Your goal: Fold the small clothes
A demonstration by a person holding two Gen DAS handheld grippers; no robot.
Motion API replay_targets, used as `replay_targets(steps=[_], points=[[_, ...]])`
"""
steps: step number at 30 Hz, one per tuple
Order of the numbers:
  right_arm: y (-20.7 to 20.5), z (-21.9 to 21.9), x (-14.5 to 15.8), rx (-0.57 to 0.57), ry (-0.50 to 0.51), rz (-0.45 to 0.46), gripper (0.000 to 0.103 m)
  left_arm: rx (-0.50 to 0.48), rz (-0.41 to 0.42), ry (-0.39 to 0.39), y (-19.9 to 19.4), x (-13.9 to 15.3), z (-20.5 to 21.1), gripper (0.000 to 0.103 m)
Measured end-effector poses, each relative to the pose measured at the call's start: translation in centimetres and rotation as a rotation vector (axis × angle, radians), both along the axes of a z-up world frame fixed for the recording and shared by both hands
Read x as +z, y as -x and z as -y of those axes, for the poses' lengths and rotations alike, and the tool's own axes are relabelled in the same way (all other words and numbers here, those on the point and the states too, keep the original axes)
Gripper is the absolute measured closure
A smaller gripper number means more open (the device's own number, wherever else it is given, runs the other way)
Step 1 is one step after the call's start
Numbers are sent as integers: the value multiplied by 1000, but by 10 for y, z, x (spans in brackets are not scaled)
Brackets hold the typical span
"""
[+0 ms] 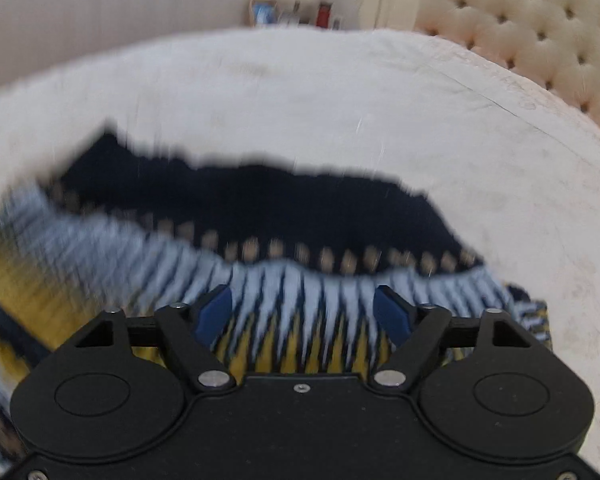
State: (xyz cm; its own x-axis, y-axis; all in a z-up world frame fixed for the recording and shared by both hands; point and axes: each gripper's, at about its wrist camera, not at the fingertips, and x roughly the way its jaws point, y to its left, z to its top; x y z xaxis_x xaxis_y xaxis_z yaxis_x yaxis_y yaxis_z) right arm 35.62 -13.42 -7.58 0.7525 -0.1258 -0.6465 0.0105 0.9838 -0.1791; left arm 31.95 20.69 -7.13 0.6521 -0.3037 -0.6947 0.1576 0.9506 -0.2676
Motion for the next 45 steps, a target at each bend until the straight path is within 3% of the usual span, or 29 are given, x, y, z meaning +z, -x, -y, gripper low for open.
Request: replay_targets(steps=[4, 10, 20, 26, 30, 32, 35, 37, 41, 45], points=[[4, -4, -8, -15, 45, 47, 14, -19, 3, -23, -1, -1, 6, 0], [15, -5, 2, -5, 59, 42, 12, -22, -11, -42, -2, 0, 9, 0], [71, -19, 1, 28, 84, 50, 9, -6, -19, -61, -2, 0, 13, 0], [91, -20, -2, 18, 44, 28, 5, 42, -39, -53, 1, 3, 15, 1], [100, -8, 4, 40, -40, -13, 2, 33, -24, -57, 4, 14, 14, 3], [104, 8, 12, 25, -106, -5, 2, 65, 51, -35, 11, 26, 10, 3], [111, 42, 26, -55, -213, 44, 2, 104, 129, -72, 17, 37, 9, 3], [114, 71, 32, -139, -289, 71, 1, 102, 112, -97, 14, 34, 9, 3], [116, 128, 34, -297, -423, 110, 1, 107, 3, -55, 4, 17, 5, 3], [111, 164, 24, -363, -510, 87, 1, 114, -39, -55, 0, 6, 1, 3]])
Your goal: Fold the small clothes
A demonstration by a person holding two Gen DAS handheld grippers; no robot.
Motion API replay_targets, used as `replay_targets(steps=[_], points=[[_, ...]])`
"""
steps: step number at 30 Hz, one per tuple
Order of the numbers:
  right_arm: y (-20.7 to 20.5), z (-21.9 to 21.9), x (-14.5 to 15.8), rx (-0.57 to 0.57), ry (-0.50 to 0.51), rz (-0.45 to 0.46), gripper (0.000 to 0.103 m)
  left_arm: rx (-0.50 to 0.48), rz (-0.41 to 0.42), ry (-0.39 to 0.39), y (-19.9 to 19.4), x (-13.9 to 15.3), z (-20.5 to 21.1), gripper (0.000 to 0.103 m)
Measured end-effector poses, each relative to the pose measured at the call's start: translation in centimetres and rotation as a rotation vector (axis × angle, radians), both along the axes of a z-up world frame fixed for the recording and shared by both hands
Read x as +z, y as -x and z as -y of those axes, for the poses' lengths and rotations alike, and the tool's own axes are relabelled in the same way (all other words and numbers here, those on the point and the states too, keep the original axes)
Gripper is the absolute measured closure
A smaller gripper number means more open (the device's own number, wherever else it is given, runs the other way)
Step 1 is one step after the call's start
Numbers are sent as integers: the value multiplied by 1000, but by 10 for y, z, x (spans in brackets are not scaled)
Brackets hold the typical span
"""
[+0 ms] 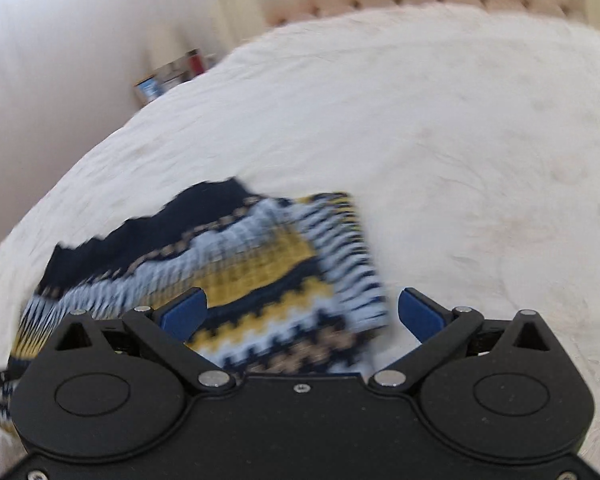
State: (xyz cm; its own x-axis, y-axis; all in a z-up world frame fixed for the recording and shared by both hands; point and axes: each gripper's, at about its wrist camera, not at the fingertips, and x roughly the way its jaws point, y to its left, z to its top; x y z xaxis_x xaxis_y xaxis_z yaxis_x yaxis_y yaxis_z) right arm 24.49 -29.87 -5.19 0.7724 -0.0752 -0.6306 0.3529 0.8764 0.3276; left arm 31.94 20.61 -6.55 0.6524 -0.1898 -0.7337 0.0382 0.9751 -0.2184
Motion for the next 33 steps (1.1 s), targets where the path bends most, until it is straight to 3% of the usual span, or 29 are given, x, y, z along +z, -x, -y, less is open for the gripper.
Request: replay_targets(steps=[7, 14, 21, 23, 25, 27, 33], points=[[-8, 36, -41, 29, -198, -21, 0, -11, 5, -22, 3, 0, 0, 2], [-6, 56, -61, 49, -432, 157, 0, -8, 8, 1, 0, 2, -2, 3], [-24, 51, -60, 158, -465, 167, 2, -8, 54, 25, 1, 10, -4, 3], [-30, 47, -59, 183, -487, 162, 16, -4, 68, 24, 2, 12, -5, 3], [-35, 40, -56, 189, -465, 128, 47, 0, 70, 22, 1, 13, -6, 3], [-40, 30, -49, 182, -401, 63, 64, 1, 67, 23, 0, 13, -7, 3], [-45, -8, -1, 172, -198, 4, 68, 9, 61, 5, -3, 21, -15, 3]])
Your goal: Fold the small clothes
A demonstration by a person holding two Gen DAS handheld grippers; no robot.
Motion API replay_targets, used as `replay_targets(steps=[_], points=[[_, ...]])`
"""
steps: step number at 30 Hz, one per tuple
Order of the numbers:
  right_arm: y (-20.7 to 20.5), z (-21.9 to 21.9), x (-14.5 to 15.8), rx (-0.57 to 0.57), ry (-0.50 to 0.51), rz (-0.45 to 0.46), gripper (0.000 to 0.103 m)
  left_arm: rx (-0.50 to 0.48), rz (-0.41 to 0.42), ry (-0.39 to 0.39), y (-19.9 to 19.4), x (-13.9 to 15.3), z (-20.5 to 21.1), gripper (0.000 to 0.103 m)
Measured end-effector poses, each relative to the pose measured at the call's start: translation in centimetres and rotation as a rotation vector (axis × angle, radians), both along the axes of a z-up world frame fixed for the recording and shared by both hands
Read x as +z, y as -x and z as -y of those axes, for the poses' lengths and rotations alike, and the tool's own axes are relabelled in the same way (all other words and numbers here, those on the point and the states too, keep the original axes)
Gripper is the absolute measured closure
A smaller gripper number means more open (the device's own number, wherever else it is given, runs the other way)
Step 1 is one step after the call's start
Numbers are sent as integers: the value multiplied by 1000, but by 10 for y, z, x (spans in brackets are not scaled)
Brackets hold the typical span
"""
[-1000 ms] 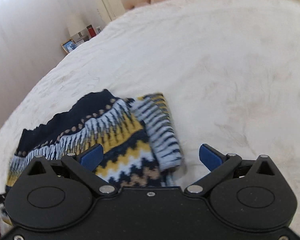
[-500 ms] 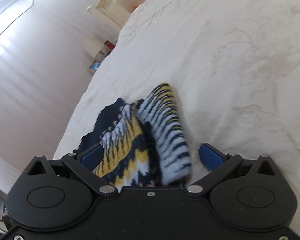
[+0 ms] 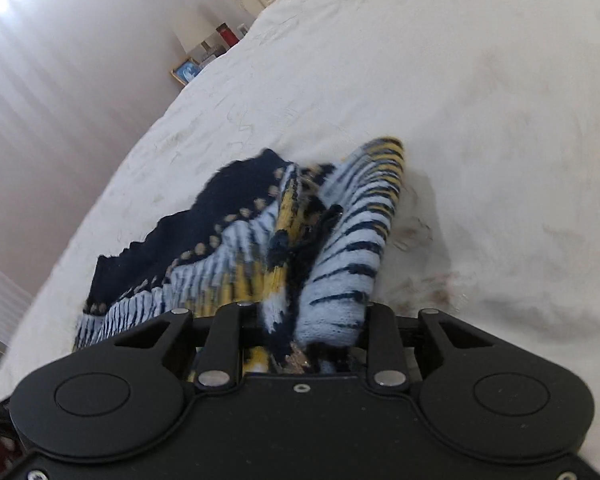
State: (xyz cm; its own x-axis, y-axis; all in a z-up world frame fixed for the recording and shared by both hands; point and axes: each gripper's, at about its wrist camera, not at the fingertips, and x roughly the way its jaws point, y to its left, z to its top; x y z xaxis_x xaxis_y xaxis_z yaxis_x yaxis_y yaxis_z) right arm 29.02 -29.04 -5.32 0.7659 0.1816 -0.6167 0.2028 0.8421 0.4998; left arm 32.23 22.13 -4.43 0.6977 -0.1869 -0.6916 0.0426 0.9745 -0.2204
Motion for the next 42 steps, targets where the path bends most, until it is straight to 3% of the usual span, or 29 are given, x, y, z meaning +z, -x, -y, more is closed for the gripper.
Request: replay_targets(steps=[8, 12, 16, 23, 26, 28, 30, 33, 37, 42], points=[[-23, -90, 81, 108, 222, 19, 68, 56, -7, 4, -3, 14, -28, 3], [-37, -149, 94, 216, 279, 35, 68, 90, -3, 20, -3, 20, -42, 3], [-50, -204, 86, 317, 319, 44, 68, 118, -2, 38, -4, 22, -52, 3], [-59, -278, 37, 412, 440, -17, 68, 148, -4, 67, -6, 23, -65, 3], [-55, -300, 20, 436, 518, -14, 61, 160, -6, 74, -7, 22, -68, 3], [-50, -306, 15, 457, 504, 15, 43, 164, -10, 87, -7, 21, -71, 3], [-43, -312, 17, 516, 461, 74, 31, 164, -12, 93, -7, 20, -72, 3], [-26, -308, 25, 544, 462, 150, 34, 161, -10, 94, -7, 21, -72, 3], [5, -286, 39, 473, 464, 237, 33, 146, -9, 109, -8, 22, -71, 3], [41, -280, 39, 490, 597, 270, 33, 100, -16, 149, -7, 24, -63, 3]])
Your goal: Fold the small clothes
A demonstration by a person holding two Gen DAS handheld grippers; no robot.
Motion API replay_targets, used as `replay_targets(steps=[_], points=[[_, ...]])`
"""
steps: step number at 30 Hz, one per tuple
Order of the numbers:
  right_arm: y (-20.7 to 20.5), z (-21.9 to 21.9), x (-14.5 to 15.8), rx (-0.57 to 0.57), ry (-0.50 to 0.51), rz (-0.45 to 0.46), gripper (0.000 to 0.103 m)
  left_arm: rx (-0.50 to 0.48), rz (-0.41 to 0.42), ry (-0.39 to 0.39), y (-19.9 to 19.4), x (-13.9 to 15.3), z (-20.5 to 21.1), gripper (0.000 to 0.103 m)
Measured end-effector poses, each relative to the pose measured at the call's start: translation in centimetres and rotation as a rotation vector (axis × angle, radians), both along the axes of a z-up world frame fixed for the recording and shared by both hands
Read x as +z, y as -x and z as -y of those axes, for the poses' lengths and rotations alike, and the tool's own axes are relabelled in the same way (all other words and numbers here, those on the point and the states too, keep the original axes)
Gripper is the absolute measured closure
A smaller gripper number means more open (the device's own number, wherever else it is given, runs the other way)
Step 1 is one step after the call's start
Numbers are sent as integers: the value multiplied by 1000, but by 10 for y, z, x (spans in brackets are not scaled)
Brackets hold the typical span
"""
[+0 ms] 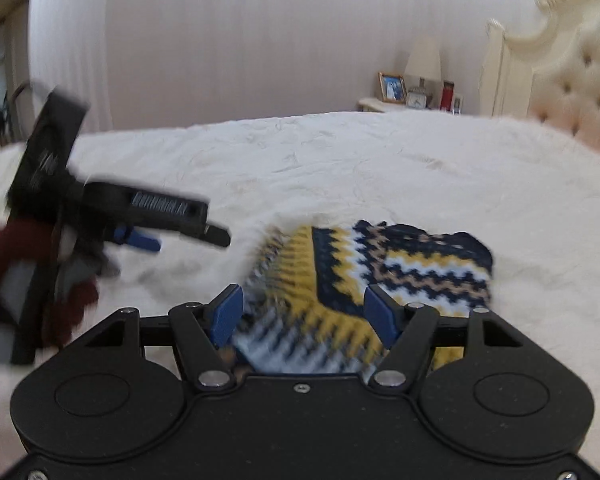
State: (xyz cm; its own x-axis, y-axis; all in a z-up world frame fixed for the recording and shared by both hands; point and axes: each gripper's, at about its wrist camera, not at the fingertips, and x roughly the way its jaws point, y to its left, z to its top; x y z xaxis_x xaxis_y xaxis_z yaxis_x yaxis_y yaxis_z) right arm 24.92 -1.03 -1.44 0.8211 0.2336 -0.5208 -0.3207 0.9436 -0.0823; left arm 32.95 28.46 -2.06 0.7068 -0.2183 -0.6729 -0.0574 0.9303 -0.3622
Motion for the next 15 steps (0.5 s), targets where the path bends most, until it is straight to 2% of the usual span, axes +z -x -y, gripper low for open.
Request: replay_targets(steps=[6, 11, 12, 14, 15], points=[[32, -35, -19, 110, 204, 39, 33, -62, -26, 57, 1, -3, 11, 3], [25, -58, -40, 123, 397, 91, 35, -101, -32, 83, 1, -4, 19, 3], [22, -60, -43, 128, 422, 92, 39, -111, -33, 88, 1, -4, 21, 3], [19, -60, -44, 121, 416, 104, 84, -137, -35, 93, 1, -4, 25, 3], [18, -56, -41, 107, 386, 110, 90, -152, -34, 94, 1, -3, 28, 3]])
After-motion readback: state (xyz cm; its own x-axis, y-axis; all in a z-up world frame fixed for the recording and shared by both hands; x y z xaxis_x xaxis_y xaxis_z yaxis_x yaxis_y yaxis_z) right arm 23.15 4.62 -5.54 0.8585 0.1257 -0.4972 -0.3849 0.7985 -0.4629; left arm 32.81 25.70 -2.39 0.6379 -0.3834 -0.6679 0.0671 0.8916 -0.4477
